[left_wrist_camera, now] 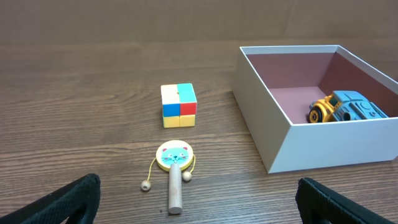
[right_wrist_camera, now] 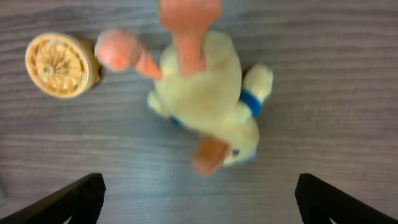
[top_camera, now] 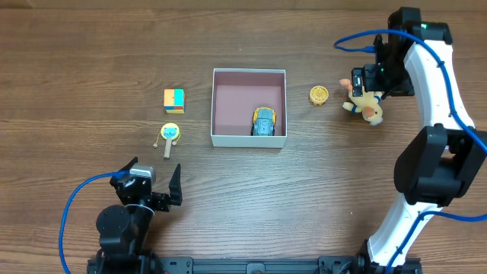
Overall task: Pack container
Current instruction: 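Move the right gripper over the plush duck, then grasp the plush duck with the right gripper and lift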
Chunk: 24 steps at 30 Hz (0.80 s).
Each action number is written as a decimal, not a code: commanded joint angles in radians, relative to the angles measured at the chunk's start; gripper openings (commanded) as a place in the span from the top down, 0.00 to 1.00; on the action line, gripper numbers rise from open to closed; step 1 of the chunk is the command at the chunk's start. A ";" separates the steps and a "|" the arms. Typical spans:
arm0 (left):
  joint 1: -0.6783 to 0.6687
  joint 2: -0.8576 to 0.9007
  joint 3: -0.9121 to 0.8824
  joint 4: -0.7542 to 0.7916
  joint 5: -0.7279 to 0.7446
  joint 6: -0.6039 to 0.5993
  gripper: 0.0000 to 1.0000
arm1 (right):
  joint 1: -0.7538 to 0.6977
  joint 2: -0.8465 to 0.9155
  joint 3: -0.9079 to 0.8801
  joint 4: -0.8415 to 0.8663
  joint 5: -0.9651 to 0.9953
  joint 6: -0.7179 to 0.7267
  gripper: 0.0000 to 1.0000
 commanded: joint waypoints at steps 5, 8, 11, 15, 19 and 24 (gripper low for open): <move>0.006 -0.010 0.001 -0.010 -0.005 0.011 0.00 | 0.000 -0.004 -0.119 0.114 0.010 -0.119 0.00; 0.006 -0.009 0.001 -0.009 -0.005 0.011 0.00 | 0.000 -0.004 -0.162 0.166 0.009 -0.125 0.00; 0.006 -0.010 0.001 -0.009 -0.005 0.011 0.00 | 0.000 -0.004 -0.206 0.217 0.009 -0.129 0.00; 0.006 -0.010 0.001 -0.009 -0.005 0.011 0.00 | 0.000 -0.004 -0.251 0.270 0.009 -0.129 0.00; 0.006 -0.010 0.001 -0.010 -0.005 0.011 0.00 | 0.000 -0.004 -0.266 0.289 0.009 -0.128 0.01; 0.006 -0.010 0.001 -0.010 -0.005 0.011 0.00 | 0.000 -0.004 -0.267 0.294 0.009 -0.128 0.09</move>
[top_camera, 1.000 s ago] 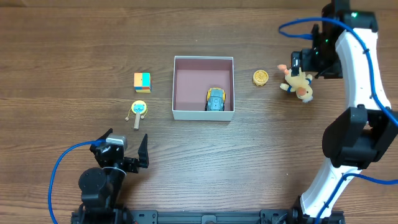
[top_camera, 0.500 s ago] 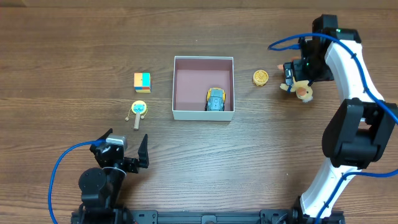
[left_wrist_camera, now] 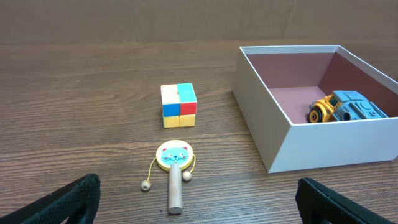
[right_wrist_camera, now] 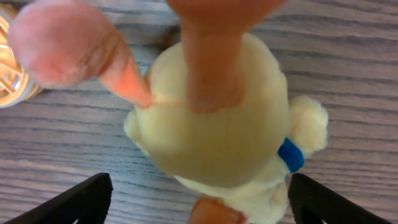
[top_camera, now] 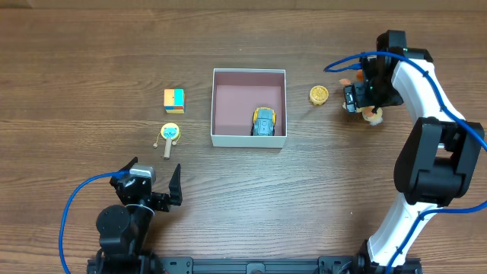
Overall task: Pack container
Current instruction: 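Grasp the plush duck with the right gripper and lift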
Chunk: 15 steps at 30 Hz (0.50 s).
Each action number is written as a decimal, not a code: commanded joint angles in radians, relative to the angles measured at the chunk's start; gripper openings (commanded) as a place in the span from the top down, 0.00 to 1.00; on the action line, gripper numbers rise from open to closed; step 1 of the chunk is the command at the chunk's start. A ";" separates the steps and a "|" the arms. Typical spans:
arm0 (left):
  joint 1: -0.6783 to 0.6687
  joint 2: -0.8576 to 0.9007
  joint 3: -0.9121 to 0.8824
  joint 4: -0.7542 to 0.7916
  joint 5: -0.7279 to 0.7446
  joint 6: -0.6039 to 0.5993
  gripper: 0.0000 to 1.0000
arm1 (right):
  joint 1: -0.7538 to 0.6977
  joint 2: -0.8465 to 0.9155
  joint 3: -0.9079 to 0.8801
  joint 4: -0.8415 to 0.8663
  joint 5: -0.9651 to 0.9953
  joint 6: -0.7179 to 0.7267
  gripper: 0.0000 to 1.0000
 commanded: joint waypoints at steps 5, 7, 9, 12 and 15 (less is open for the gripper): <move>0.006 -0.010 0.001 -0.009 -0.005 0.011 0.00 | 0.000 -0.005 -0.006 0.014 0.006 -0.001 0.10; 0.006 -0.010 0.001 -0.009 -0.006 0.011 0.00 | 0.000 -0.005 -0.007 0.015 0.006 0.000 0.10; 0.006 -0.010 0.001 -0.010 -0.005 0.011 0.00 | 0.000 -0.005 -0.017 0.023 0.007 -0.001 0.10; 0.006 -0.010 0.001 -0.010 -0.005 0.011 0.00 | -0.001 -0.005 -0.045 0.050 0.008 -0.001 0.10; 0.006 -0.010 0.001 -0.010 -0.005 0.011 0.00 | -0.001 -0.005 -0.078 0.082 0.019 -0.001 0.09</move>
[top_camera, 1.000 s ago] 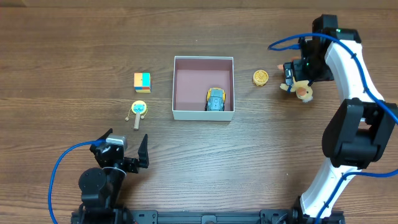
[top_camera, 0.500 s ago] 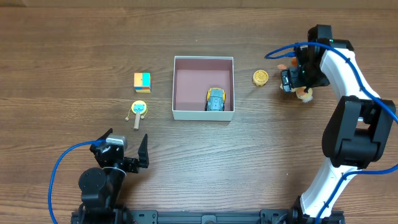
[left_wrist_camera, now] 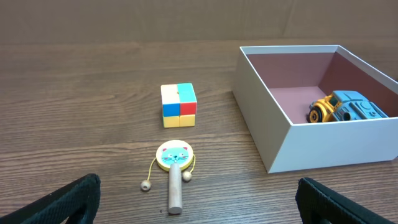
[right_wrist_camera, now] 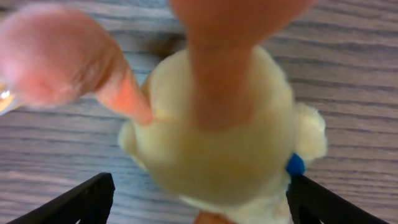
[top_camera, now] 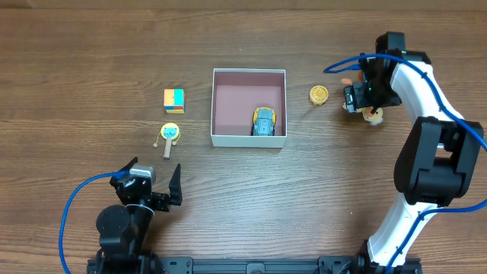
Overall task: Pack container
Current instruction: 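Grasp the plush duck with the right gripper and lift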
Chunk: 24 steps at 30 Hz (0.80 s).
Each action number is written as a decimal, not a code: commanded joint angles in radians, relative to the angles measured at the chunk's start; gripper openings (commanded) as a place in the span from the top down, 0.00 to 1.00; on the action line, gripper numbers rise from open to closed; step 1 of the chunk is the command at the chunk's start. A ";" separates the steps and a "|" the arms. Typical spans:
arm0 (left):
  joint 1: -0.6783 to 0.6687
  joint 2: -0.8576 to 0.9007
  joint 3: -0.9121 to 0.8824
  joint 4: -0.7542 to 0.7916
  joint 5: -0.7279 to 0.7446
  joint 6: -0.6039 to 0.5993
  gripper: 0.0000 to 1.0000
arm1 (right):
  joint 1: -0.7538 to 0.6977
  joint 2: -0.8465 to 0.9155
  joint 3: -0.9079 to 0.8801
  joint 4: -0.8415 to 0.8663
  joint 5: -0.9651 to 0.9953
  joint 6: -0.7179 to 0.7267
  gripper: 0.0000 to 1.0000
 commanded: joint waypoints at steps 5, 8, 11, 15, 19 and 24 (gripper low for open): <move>0.006 -0.009 0.001 -0.010 -0.005 0.011 0.00 | -0.001 -0.005 -0.051 0.044 0.048 0.000 0.15; 0.006 -0.009 0.001 -0.009 -0.005 0.011 0.00 | -0.001 -0.005 -0.051 0.048 0.056 0.000 0.27; 0.006 -0.010 0.001 -0.010 -0.005 0.011 0.00 | -0.001 -0.005 -0.050 0.051 0.056 0.000 0.43; 0.006 -0.010 0.001 -0.009 -0.005 0.011 0.00 | 0.000 -0.005 -0.041 0.049 0.079 0.043 0.55; 0.006 -0.010 0.001 -0.009 -0.005 0.011 0.00 | 0.002 -0.005 0.001 0.010 0.093 0.081 0.59; 0.006 -0.009 0.001 -0.010 -0.005 0.011 0.00 | 0.003 -0.005 0.114 -0.094 0.088 0.137 0.66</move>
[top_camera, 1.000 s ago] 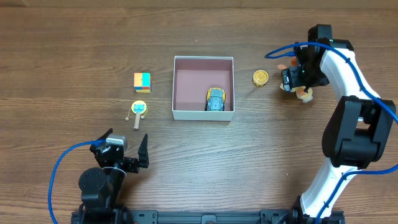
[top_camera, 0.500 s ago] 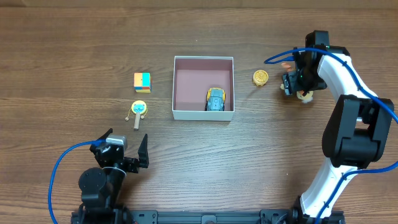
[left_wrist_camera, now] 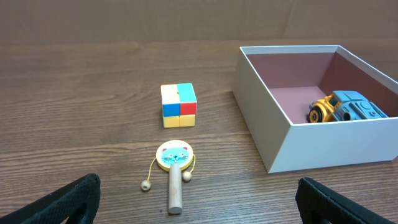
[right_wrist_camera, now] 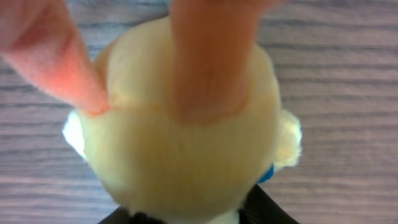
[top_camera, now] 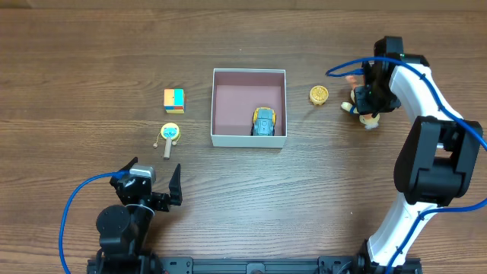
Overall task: Pack container
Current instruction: 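Grasp the plush duck with the right gripper and lift, then carry the duck into the box and release it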
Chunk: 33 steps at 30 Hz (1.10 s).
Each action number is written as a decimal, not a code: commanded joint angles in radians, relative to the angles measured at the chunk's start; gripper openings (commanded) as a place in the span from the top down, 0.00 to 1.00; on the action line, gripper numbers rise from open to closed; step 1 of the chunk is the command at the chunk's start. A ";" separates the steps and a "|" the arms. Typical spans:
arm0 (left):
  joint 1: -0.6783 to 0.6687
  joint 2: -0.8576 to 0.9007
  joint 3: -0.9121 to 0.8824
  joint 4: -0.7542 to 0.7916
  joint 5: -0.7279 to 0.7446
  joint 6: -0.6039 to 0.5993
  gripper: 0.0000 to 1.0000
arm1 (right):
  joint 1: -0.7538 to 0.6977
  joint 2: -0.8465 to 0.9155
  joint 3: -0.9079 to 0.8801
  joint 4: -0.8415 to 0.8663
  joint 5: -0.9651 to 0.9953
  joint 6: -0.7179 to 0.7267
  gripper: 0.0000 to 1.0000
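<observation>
A white box (top_camera: 249, 140) with a pink floor holds a blue and yellow toy car (top_camera: 263, 122). Right of it lies a yellow plush duck (top_camera: 368, 119) with orange feet. It fills the right wrist view (right_wrist_camera: 186, 143). My right gripper (top_camera: 371, 97) is down over it, and its black fingers (right_wrist_camera: 267, 208) press in on the plush body from both sides. Near the table's front left, my left gripper (top_camera: 149, 190) stands open and holds nothing.
A multicoloured cube (left_wrist_camera: 179, 104) and a cat-face rattle drum with a wooden handle (left_wrist_camera: 175, 163) lie left of the box. A yellow wheel-shaped disc (top_camera: 319, 94) sits between the box and the duck. The toy car (left_wrist_camera: 345, 109) rests against the box's near wall.
My right gripper's fingers have come in from wide apart to press on the duck's body, and the wrist has turned a little. The left arm and other objects have not moved.
My right gripper was open above the plush duck with the yellow disc beside it. Then it was lower, the duck filling its view between spread fingers. It stayed so, and now the fingers are closed on the duck. The left gripper stayed open throughout.
</observation>
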 commanded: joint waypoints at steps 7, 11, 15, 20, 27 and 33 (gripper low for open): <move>0.006 -0.009 0.001 -0.009 -0.005 0.011 0.00 | 0.061 -0.007 0.348 -0.237 -0.018 0.117 0.70; 0.006 -0.010 0.001 -0.009 -0.005 0.012 0.00 | 0.145 -0.007 0.463 -0.329 -0.085 0.150 0.70; 0.006 -0.010 0.001 -0.009 -0.005 0.012 0.00 | 0.265 -0.007 0.541 -0.411 -0.111 0.213 0.69; 0.006 -0.009 0.001 -0.009 -0.005 0.012 0.00 | 0.430 -0.007 0.551 -0.456 -0.110 0.245 0.66; 0.006 -0.010 0.001 -0.009 -0.005 0.011 0.00 | 0.560 -0.007 0.551 -0.389 -0.111 0.322 0.64; 0.006 -0.010 0.001 -0.009 -0.005 0.011 0.00 | 0.594 -0.007 0.551 -0.322 -0.111 0.322 0.61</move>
